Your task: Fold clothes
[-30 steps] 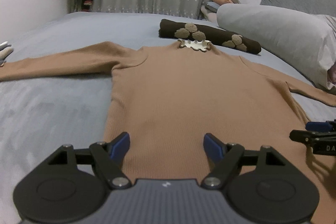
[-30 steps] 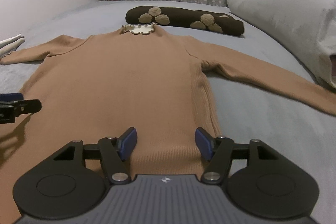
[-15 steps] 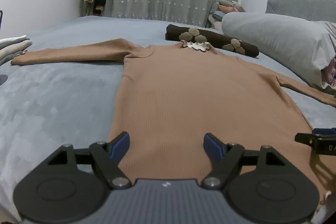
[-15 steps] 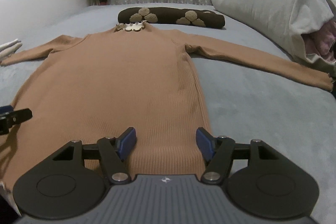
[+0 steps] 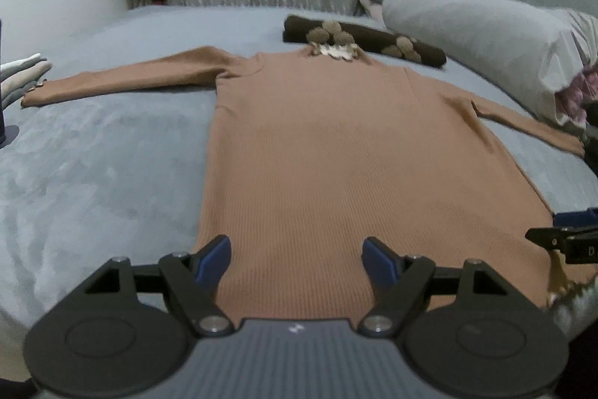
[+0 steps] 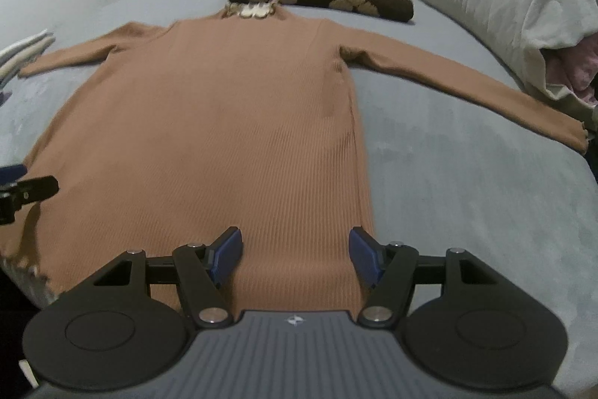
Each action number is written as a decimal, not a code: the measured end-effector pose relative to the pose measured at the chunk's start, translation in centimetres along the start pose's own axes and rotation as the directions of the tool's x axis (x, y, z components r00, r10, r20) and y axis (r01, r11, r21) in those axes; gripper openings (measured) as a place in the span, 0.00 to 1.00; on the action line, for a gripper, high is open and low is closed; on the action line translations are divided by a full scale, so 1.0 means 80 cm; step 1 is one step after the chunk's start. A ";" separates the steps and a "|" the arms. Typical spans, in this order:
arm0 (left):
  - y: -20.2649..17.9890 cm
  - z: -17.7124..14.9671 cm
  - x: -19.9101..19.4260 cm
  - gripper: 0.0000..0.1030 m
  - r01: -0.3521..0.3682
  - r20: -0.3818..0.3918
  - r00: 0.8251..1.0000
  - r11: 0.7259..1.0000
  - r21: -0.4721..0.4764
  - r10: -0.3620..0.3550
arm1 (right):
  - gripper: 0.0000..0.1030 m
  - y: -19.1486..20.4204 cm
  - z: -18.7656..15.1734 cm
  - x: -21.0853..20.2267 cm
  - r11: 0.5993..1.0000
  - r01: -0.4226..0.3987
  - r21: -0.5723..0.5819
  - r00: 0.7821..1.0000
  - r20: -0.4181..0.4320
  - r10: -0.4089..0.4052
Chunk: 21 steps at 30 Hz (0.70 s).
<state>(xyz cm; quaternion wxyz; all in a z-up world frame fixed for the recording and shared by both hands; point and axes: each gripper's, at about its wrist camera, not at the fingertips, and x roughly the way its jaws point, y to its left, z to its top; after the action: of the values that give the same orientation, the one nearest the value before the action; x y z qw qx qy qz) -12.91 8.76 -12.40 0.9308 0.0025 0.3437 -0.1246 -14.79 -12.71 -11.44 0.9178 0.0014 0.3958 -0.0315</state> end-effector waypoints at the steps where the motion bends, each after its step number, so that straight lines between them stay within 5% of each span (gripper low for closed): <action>1: 0.000 0.002 -0.001 0.84 0.009 -0.020 1.000 1.000 0.007 -0.009 | 0.65 0.001 0.001 -0.002 1.000 0.002 -0.014 1.000 -0.019 -0.002; 9: 0.003 0.014 -0.012 0.87 0.053 -0.101 0.993 0.998 -0.021 -0.055 | 0.70 -0.001 0.011 -0.014 0.997 0.038 -0.074 0.992 -0.113 -0.046; 21: 0.002 0.069 0.007 0.88 0.091 -0.120 0.988 0.994 -0.056 -0.097 | 0.71 -0.050 0.037 -0.006 0.995 0.104 0.003 0.990 -0.092 -0.104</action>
<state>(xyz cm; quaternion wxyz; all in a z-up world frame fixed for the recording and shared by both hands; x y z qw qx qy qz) -8.91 8.26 -8.56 0.9008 -0.0294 0.4029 -0.1596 -13.20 -16.79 -8.96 0.8958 -0.0142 0.4369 -0.0807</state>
